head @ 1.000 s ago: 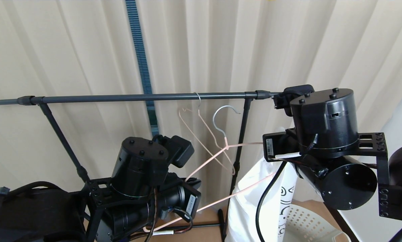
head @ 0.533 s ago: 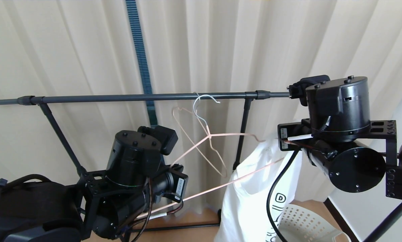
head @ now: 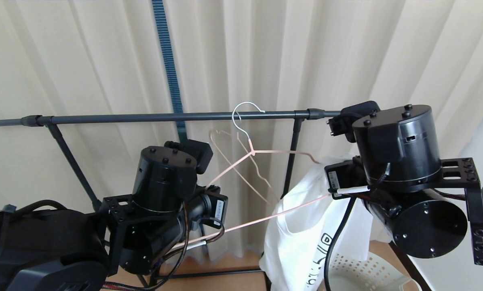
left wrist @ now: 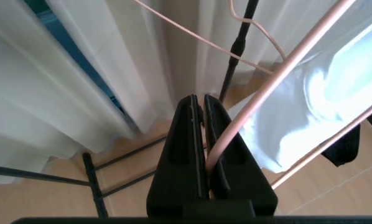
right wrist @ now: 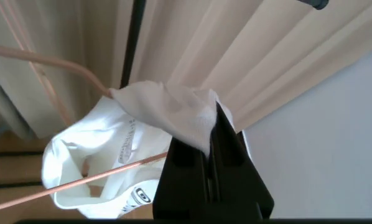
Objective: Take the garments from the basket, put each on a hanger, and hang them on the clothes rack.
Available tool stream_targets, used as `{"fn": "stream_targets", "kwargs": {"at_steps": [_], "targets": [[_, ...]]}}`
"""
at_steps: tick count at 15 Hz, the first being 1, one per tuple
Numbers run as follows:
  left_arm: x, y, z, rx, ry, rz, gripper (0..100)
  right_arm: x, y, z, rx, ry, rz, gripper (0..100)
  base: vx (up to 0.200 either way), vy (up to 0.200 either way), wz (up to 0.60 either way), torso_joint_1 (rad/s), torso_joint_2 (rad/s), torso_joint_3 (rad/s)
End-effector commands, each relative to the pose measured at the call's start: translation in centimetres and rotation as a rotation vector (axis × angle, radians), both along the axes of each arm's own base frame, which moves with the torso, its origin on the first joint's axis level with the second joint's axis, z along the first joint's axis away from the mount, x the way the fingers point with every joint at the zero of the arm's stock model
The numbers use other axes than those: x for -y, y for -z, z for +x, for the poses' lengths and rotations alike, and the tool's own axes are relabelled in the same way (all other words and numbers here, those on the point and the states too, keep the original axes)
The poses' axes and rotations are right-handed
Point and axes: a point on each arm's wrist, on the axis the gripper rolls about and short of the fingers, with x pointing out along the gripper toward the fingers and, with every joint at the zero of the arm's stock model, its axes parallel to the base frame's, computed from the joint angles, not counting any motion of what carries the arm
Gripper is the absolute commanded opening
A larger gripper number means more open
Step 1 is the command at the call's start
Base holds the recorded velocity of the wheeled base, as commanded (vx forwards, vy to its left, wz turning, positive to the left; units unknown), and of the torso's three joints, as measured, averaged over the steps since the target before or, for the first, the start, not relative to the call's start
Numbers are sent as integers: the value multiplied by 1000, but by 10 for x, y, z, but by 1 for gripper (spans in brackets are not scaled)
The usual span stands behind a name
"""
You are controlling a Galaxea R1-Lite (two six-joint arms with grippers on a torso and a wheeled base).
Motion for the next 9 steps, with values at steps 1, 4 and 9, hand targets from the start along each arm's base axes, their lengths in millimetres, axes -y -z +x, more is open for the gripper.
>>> {"fn": "stream_targets", "kwargs": {"at_steps": [1,4,9], "targets": [[1,1,0,-2,6,1,0,-10,0,-8,0,-47,7,0,0,0,0,0,0,0],[1,2,-2,-7,14,3,0,-22,0,-12,11,-69,64,0,0,0,0,0,0,0],[0,0,-5,-4,19,-1,0,-23,-11,-20,32,-102,129,0,0,0,0,0,0,0]]}}
